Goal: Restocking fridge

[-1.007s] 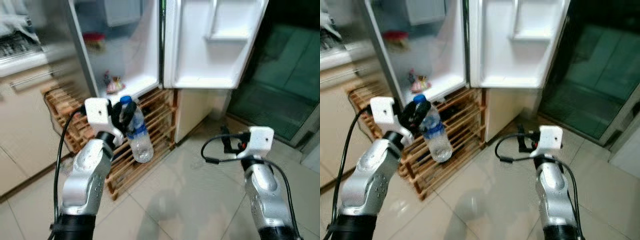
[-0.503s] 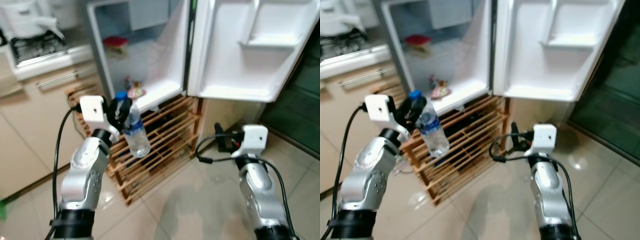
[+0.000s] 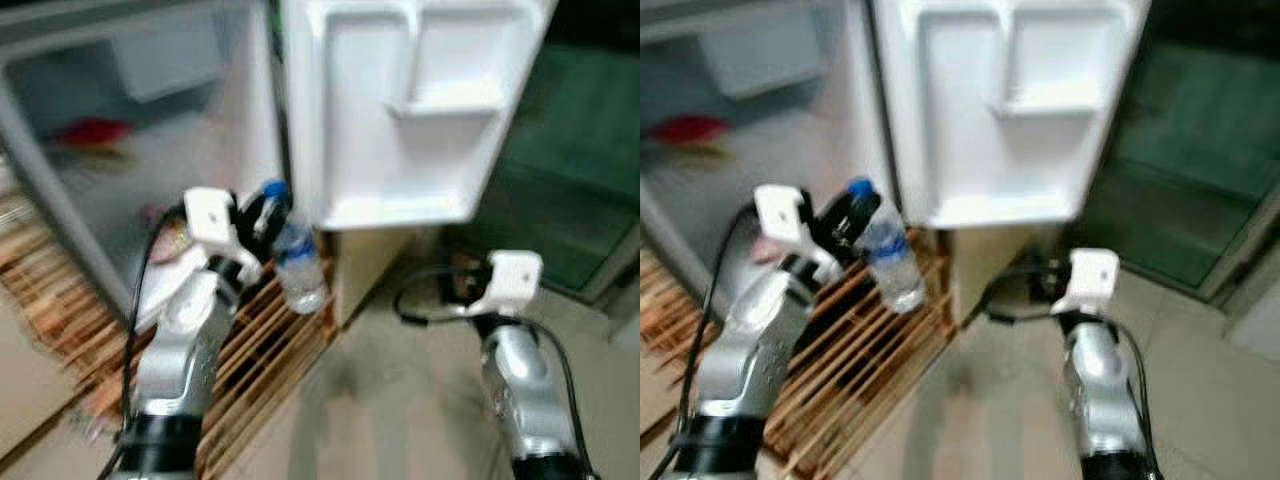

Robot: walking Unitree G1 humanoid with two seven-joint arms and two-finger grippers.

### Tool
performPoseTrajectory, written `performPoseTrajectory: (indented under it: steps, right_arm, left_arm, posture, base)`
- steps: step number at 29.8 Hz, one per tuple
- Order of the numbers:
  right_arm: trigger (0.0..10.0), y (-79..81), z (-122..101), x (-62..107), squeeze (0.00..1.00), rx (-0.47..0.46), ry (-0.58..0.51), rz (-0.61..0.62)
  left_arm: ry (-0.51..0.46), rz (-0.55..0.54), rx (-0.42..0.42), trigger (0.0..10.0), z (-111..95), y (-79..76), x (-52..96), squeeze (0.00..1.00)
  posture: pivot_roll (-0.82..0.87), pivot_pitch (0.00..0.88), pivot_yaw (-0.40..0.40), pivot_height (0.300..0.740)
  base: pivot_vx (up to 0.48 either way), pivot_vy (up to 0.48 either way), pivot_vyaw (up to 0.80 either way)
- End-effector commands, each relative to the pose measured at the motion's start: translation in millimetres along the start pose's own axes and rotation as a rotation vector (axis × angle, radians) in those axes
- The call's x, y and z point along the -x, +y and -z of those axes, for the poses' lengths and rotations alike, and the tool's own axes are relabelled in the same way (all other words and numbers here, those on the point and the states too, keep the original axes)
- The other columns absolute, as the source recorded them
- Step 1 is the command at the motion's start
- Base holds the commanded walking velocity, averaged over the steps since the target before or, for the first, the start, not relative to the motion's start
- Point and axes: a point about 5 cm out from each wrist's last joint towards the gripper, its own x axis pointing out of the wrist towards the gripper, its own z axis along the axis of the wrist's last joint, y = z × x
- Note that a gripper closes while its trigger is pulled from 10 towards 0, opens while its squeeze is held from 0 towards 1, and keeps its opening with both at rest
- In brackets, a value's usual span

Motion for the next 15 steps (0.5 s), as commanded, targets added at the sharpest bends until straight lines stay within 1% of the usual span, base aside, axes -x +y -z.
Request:
performPoseTrajectory:
  steps: [1,4,10,12,13,14,15]
  right_arm:
    - [10.0,-3.9,-6.2,-1.5,0.0,0.008,-0.019,0.007]
    - [10.0,-3.2,-6.6,-1.8,0.0,0.01,-0.02,-0.002]
    - [10.0,-0.5,-7.8,-2.2,0.0,0.011,-0.027,-0.017]
    - [10.0,1.9,-11.6,-2.9,0.0,0.0,-0.038,-0.04]
    - [10.0,1.9,-11.6,-2.9,0.0,0.0,-0.038,-0.04]
    - [10.0,3.9,-14.3,-2.9,0.0,-0.013,-0.046,-0.059]
    - [10.0,9.4,-19.7,-1.2,0.0,-0.024,-0.059,-0.114]
  left_arm:
    - [-0.037,0.04,0.002,10.0,-7.5,-9.5,-5.8,0.0]
    - [-0.041,0.044,0.002,10.0,-8.9,-10.3,-6.3,0.0]
    - [-0.071,0.063,-0.008,10.0,-19.4,-15.0,-9.2,0.0]
    - [-0.1,0.02,-0.059,10.0,-29.8,-13.4,-12.0,0.0]
    - [-0.1,0.02,-0.059,10.0,-29.8,-13.4,-12.0,0.0]
    - [-0.11,0.008,-0.074,10.0,-34.3,-12.8,-13.1,0.0]
    - [-0.142,0.013,-0.111,10.0,-46.1,-14.4,-14.4,0.0]
  posture:
    - [-0.17,0.0,0.058,0.74]
    - [-0.17,0.0,0.057,0.74]
    - [-0.17,0.0,0.057,0.74]
    - [-0.17,0.0,0.057,0.74]
    - [-0.17,0.0,0.057,0.74]
    - [-0.17,0.0,0.057,0.74]
    - [-0.17,0.0,0.055,0.74]
  base:
    - [0.48,0.0,0.0]
    - [0.48,0.0,0.0]
    - [0.477,0.0,0.0]
    - [0.476,0.0,0.0]
    - [0.48,0.0,0.0]
    - [0.0,0.0,0.0]
    - [0.0,0.0,0.0]
